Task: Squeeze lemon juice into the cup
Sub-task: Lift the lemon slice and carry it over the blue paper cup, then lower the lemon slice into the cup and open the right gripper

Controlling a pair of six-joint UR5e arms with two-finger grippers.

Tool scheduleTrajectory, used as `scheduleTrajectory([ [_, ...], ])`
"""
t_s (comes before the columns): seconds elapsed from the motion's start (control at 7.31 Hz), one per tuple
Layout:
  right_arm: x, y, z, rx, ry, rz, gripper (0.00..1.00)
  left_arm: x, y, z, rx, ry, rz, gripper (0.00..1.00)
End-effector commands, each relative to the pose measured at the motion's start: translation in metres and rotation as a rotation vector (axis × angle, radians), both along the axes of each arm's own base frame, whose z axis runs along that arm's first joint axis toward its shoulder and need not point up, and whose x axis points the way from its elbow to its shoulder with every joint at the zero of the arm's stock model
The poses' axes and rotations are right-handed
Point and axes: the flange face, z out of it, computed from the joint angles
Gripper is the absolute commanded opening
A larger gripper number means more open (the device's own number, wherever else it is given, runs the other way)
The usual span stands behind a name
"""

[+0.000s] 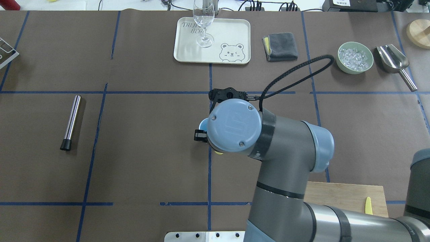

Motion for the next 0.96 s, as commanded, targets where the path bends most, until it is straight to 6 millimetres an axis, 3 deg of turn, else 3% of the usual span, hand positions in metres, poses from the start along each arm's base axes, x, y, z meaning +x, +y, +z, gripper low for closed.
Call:
scheduleTrajectory([
  [0.0, -0.012, -0.034, -0.001, 0.029, 0.046, -0.013, 0.26, 0.000, 0.001, 0.003, -0.008, 0.000, 0.000, 1.00],
  [0.68, -0.040, -0.047, -0.008, 0.035, 0.029, -0.010, 0.28, 0.000, 0.002, 0.008, -0.018, 0.001, 0.000, 1.00],
  [0.82, -0.042, -0.048, -0.005, 0.034, 0.035, -0.013, 0.40, 0.000, 0.003, 0.008, -0.020, 0.001, 0.000, 1.00],
])
